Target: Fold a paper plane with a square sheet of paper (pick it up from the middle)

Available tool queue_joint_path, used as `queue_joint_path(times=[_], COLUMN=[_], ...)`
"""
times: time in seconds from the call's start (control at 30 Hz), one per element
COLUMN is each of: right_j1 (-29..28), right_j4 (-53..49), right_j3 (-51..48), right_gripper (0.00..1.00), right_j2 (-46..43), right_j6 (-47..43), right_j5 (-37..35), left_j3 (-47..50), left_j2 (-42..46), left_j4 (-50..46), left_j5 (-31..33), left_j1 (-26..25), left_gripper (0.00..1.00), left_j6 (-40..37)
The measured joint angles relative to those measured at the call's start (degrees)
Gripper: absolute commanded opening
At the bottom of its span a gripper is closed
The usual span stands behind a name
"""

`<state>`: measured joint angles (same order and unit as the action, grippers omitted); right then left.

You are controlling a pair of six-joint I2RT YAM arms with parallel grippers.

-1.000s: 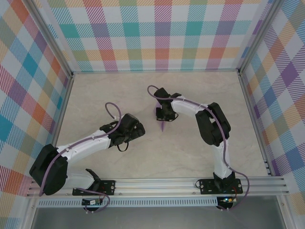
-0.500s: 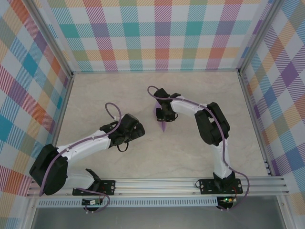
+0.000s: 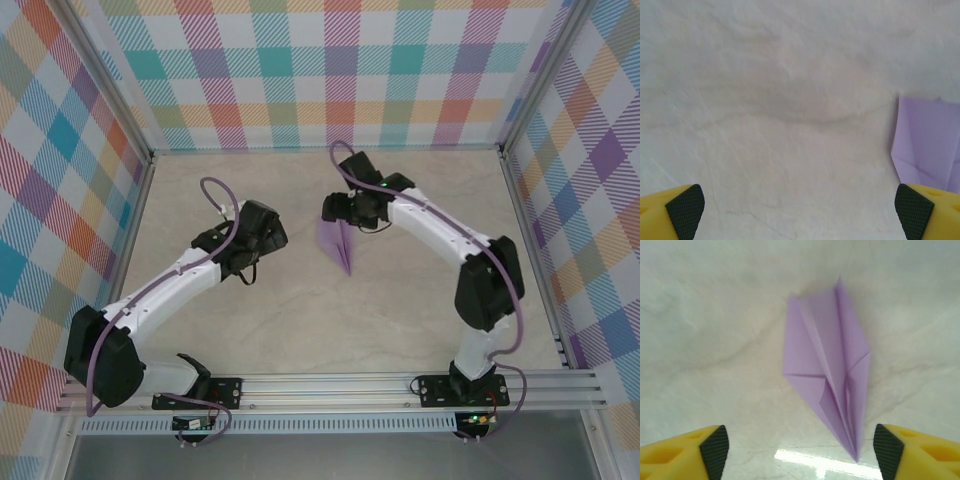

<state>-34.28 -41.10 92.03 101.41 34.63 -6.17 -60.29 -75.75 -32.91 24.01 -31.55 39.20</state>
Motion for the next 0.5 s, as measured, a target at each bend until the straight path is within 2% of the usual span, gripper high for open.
queue_joint_path(times=[0.03,0.17,0.3,0.5], right_j1=[0.85,4.98,10.54,19.67], right_j4=[0.94,4.39,9.27,24.04], right_j3=[-1.01,-9.42,-21.99,-44.09], right_gripper=[1.0,1.0,1.0,1.0], right_j2=[-2.78,-12.92,-20.59,-28.26], right_j6=[-0.7,-3.32,-7.21,-15.1], right_j5=[-1.46,-9.97,-18.84,-25.64], left_j3=[-0.5,0.11,4.96,16.72], left_j2=[0.0,0.04,0.24,1.22], left_j4=[0.02,1.18,5.81,17.73], left_j5=[1.16,5.35,12.15,17.66], left_j1=[1.16,6.29,10.4,16.5], left_gripper=[1.0,1.0,1.0,1.0], left_j6=[-1.44,-7.02,-11.54,-18.27])
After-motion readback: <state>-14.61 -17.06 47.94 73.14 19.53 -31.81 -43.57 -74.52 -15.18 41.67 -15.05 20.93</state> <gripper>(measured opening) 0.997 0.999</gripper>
